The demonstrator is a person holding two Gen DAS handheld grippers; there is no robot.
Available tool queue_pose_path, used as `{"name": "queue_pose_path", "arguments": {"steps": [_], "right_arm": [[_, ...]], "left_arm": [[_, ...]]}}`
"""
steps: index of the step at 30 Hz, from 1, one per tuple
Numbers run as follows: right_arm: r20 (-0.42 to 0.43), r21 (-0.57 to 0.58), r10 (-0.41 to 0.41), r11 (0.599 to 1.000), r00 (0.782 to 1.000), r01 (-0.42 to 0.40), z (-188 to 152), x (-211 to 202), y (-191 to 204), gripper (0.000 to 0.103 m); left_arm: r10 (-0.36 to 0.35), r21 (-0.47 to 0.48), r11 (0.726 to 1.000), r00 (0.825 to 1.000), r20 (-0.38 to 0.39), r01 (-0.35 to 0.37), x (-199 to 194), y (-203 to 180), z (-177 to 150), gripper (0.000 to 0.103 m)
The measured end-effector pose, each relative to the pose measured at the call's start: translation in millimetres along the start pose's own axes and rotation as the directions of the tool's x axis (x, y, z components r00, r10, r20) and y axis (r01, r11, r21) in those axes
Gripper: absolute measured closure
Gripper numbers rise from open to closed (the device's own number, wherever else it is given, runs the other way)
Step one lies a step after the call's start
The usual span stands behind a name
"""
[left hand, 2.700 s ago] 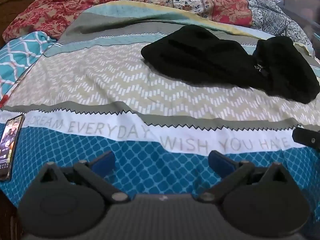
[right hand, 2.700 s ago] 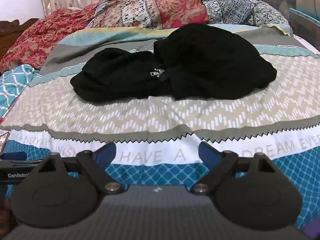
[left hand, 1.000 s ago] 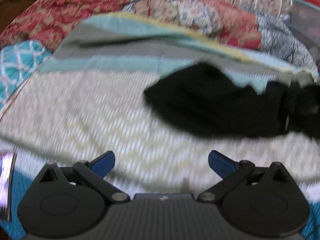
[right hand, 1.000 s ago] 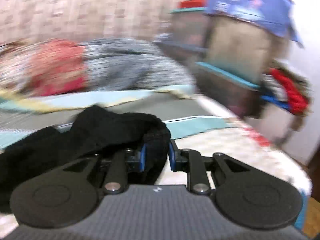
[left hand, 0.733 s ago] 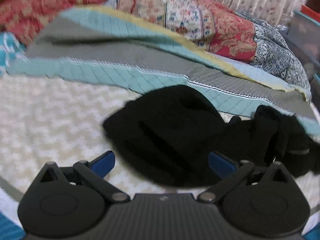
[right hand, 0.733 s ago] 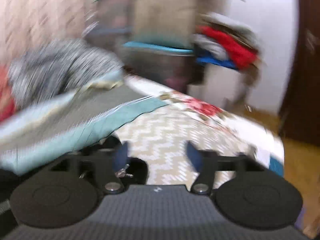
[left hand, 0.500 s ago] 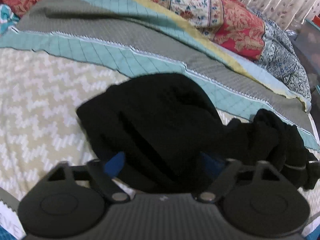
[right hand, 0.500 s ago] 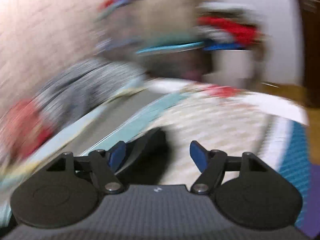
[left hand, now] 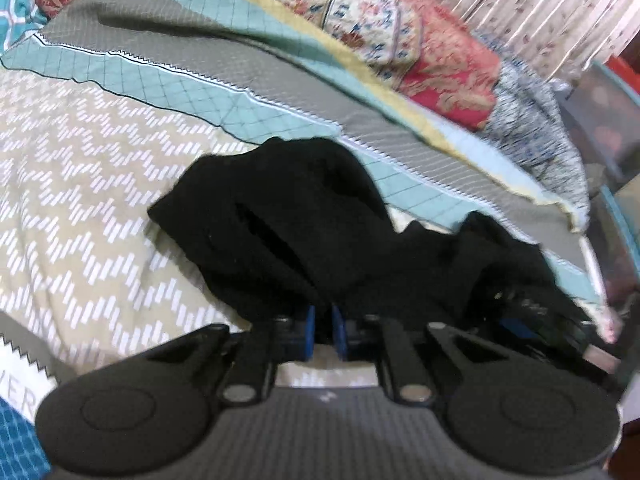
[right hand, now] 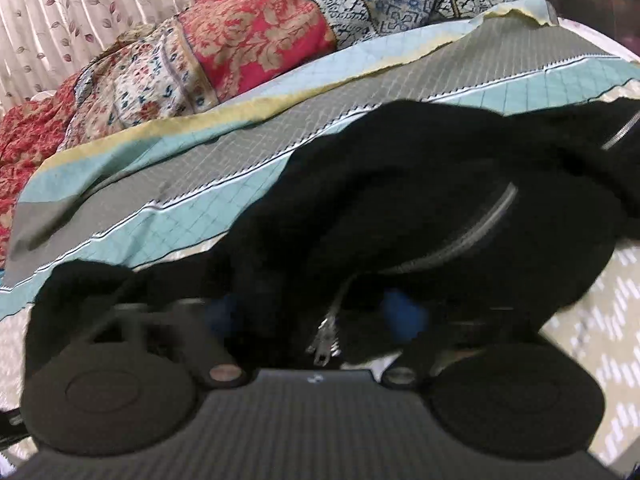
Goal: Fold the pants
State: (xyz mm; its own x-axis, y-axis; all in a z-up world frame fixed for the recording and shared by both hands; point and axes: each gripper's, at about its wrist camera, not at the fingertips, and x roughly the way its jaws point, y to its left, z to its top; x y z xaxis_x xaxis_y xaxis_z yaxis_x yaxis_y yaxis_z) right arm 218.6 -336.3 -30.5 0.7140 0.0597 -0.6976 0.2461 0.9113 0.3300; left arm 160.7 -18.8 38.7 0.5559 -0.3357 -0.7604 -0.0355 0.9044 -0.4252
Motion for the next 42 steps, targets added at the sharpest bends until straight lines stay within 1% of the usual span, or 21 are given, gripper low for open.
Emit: {"name": "queue_pose_path", "arguments": {"steps": [1,3,6,9,13,14,17,22,24,26,27,29,30,31,32,33,34,35,37,39,42], "right_arm": [[-0.004,0.008,0.016,1.000,1.000,-0.016,2,-7,-4,0.084],[0.034,0.013,0.035,0.999,0.999,-0.035,11,-23,-16,0.088],[0.110,-0.041,0.035,0.999,0.993,-0.031,4,-71,-41,0.089],[0.224,-0.085,-0.039,0.995,0.974,0.059,6,-117,-67,0.089],[0.388,-0.032,-0.232,0.964,0.892,0.265,8,-175,-119,0.089],[0.412,0.006,-0.279,0.953,0.867,0.304,10,-186,-133,0.089],[0.441,0.124,-0.422,0.903,0.792,0.412,11,-206,-173,0.089],[0.389,0.281,-0.539,0.842,0.747,0.461,-8,-210,-214,0.089],[0.365,0.370,-0.551,0.825,0.750,0.427,-14,-209,-230,0.089],[0.362,0.463,-0.577,0.793,0.732,0.395,-21,-215,-242,0.089],[0.381,0.503,-0.594,0.776,0.708,0.381,-33,-233,-251,0.089],[0.416,0.568,-0.646,0.734,0.640,0.372,-32,-253,-262,0.089],[0.429,0.592,-0.669,0.715,0.606,0.371,-28,-261,-265,0.089],[0.437,0.606,-0.680,0.706,0.589,0.366,-26,-268,-269,0.089],[0.440,0.616,-0.688,0.699,0.577,0.364,-23,-276,-274,0.089],[0.442,0.624,-0.697,0.691,0.565,0.364,-24,-283,-278,0.089],[0.442,0.631,-0.705,0.684,0.555,0.367,-25,-288,-281,0.089],[0.439,0.628,-0.707,0.683,0.554,0.373,-23,-290,-282,0.089],[0.434,0.615,-0.703,0.689,0.564,0.385,-24,-289,-286,0.089],[0.433,0.598,-0.698,0.696,0.570,0.399,-27,-286,-287,0.089],[0.434,0.571,-0.686,0.711,0.584,0.411,-37,-286,-285,0.089]], "left_arm": [[-0.015,0.000,1.000,1.000,0.007,0.015,-7,1,-1,0.094],[-0.036,0.010,0.999,0.999,0.021,0.036,-21,4,-4,0.094],[-0.057,0.013,0.998,0.998,0.032,0.056,-37,10,-9,0.095],[-0.079,0.001,0.997,0.996,0.033,0.079,-51,23,-18,0.096],[-0.091,-0.019,0.996,0.996,-0.003,0.091,-61,45,-40,0.096],[-0.082,-0.021,0.996,0.997,-0.009,0.082,-64,49,-45,0.101],[-0.052,-0.020,0.998,0.998,-0.021,0.051,-72,63,-63,0.101],[-0.028,-0.029,0.999,0.997,-0.067,0.027,-74,83,-78,0.098],[-0.007,-0.035,0.999,0.997,-0.083,0.004,-68,83,-69,0.081],[-0.007,-0.034,0.999,0.998,-0.067,0.005,-61,81,-60,0.044],[0.004,-0.038,0.999,0.998,-0.058,-0.006,-55,76,-52,0.040],[-0.027,-0.042,0.999,0.998,-0.051,0.024,-42,66,-41,0.032],[-0.056,-0.041,0.998,0.997,-0.051,0.054,-33,60,-34,0.021],[-0.065,-0.041,0.997,0.997,-0.049,0.063,-24,56,-28,0.011],[-0.060,-0.040,0.998,0.997,-0.047,0.058,-12,50,-23,0.010],[-0.052,-0.034,0.998,0.997,-0.049,0.050,-1,46,-20,0.012],[-0.044,-0.025,0.999,0.998,-0.055,0.042,11,43,-19,0.024],[-0.021,-0.017,1.000,0.997,-0.074,0.020,25,40,-18,0.057],[0.025,-0.040,0.999,0.991,-0.133,-0.031,42,43,-20,0.092],[-0.013,-0.100,0.995,0.992,-0.125,0.000,37,51,-23,0.093],[-0.078,-0.114,0.991,0.995,-0.061,0.071,-2,65,-18,0.093]]}}
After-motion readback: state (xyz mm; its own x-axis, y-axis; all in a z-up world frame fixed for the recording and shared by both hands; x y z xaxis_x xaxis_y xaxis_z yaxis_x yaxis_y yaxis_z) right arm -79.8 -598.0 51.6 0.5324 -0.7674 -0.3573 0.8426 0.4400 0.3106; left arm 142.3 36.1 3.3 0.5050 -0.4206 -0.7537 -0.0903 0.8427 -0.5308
